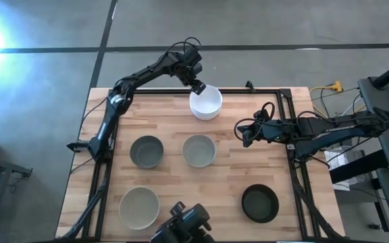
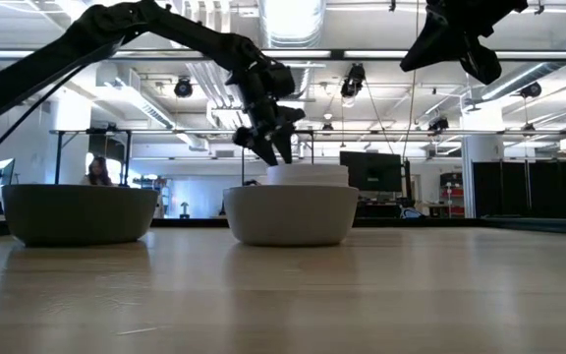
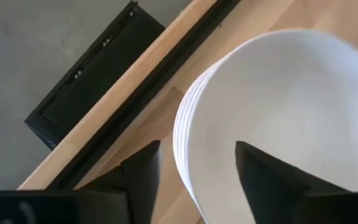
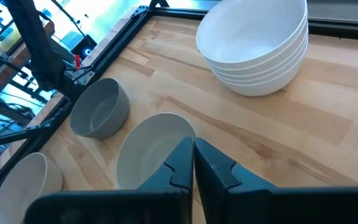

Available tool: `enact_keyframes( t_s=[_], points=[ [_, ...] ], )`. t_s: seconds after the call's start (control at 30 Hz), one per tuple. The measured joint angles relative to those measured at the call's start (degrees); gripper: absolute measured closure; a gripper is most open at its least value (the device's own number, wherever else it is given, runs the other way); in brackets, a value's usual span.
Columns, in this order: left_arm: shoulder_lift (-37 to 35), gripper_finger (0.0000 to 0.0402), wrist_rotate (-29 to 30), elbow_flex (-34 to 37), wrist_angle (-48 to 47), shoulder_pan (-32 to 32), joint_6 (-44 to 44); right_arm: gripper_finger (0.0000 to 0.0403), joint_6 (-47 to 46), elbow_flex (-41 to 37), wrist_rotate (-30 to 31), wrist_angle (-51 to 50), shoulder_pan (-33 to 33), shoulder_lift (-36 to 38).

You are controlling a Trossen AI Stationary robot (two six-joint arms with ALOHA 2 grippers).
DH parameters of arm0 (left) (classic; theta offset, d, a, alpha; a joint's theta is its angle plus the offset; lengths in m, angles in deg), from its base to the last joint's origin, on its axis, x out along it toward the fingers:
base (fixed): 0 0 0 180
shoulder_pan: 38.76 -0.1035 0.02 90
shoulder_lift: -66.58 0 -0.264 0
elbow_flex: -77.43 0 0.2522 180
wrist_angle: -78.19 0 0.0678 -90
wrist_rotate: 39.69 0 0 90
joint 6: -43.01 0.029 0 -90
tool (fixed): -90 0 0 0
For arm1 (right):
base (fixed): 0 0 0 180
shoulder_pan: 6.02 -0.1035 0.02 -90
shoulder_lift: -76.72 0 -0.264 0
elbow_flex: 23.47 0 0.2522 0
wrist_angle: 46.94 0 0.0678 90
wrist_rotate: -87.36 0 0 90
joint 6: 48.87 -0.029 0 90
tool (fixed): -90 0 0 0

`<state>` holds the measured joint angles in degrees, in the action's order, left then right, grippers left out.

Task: Nest bowls inside each other
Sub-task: Stack the dark gray bowl on the stacked white bowl

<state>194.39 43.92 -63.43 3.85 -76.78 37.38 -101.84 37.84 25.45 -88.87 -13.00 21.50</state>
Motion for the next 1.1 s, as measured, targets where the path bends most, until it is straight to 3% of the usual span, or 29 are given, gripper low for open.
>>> enact_keyframes(
  t_s=[0.33, 0.53, 0.8, 1.1],
  points=[
    [-6.27, 0.0187, -0.12, 0.10, -1.48, -0.04, 0.16, 0.0394, -0.40, 0.00, -0.20, 0.16, 0.00, -0.04],
    [-13.69, 0.0187, -2.27, 4.48, -2.11, 1.43, 0.65, 0.0394, -0.42, 0.00, -0.20, 0.72, 0.00, -0.04],
    [-28.88, 0.0187, -3.31, 24.04, 2.12, 5.08, -0.07, 0.0394, 1.40, 0.02, -1.82, 3.41, 0.00, -0.06],
    [-50.68, 0.0187, -4.64, 52.30, 11.39, 14.75, -14.12, 0.0394, 5.79, 0.04, -4.49, 4.95, 0.00, -0.07]
  ],
)
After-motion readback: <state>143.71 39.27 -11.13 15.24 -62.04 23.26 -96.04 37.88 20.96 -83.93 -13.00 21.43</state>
